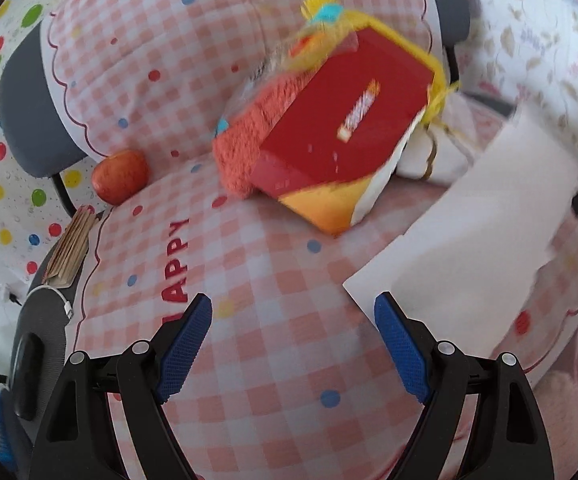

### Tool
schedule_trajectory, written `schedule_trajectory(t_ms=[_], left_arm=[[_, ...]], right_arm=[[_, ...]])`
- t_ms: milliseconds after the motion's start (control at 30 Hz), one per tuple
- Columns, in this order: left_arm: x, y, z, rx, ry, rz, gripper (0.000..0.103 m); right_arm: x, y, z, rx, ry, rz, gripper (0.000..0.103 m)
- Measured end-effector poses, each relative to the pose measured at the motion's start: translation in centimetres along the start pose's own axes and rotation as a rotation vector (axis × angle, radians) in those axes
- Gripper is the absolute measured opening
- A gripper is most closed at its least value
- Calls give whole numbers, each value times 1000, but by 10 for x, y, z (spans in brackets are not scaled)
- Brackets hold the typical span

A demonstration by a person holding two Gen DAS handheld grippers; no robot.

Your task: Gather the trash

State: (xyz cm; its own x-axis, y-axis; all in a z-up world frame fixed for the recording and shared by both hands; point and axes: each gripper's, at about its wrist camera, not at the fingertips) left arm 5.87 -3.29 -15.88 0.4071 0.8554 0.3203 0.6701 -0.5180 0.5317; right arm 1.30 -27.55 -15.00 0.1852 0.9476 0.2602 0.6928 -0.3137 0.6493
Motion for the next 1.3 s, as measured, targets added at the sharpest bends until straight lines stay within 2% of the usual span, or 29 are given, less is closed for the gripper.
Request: schedule_trajectory(t_ms=[133, 200, 267, 400, 533, 733, 867, 1100, 1200, 1233, 1267, 1300], left_arm=[[5, -3, 3, 3, -29, -26, 83], [6, -4, 3, 3, -35, -27, 84], [6, -3, 4, 3, -36, -28, 84], [6, -3, 5, 3, -39, -33, 84], [8, -2, 6, -1, -42, -35, 84], [7, -3, 5, -8, -38, -35, 84], [6, -5, 5, -23, -34, -38, 84], [5, -6, 3, -39, -31, -39, 84], [10, -5, -1, -38, -49, -37, 82], [14, -4, -8, -63, -45, -46, 83], [18, -4, -15, -89, -42, -53, 83], [24, -2, -23, -120, -44, -61, 83]], right_arm=[[-4, 7, 11, 15, 66, 59, 46], [1, 9, 16, 38, 143, 86, 45], [10, 8, 17, 42, 174, 78, 45], [18, 2, 17, 66, 105, 47, 45], [9, -9, -4, 49, 77, 20, 45], [11, -12, -33, -9, 154, 14, 45], [26, -2, -28, -21, 183, 13, 45], [42, 8, 9, 63, 245, 75, 44], [49, 8, -1, 54, 277, 73, 21], [51, 11, -9, 34, 282, 63, 9], [52, 13, -16, 19, 286, 60, 3], [51, 17, -24, -2, 288, 58, 2]])
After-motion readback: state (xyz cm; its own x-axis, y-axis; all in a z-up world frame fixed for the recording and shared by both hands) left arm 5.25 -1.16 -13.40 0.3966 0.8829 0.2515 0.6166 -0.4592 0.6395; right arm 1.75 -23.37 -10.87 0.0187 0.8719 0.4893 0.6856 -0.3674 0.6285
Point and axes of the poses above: each gripper's, at about its wrist camera, not at the fingertips, and z roughly the way its jaws point, x to its left, y to its top, and after that the axes turned 12 degrees about z, right-handed
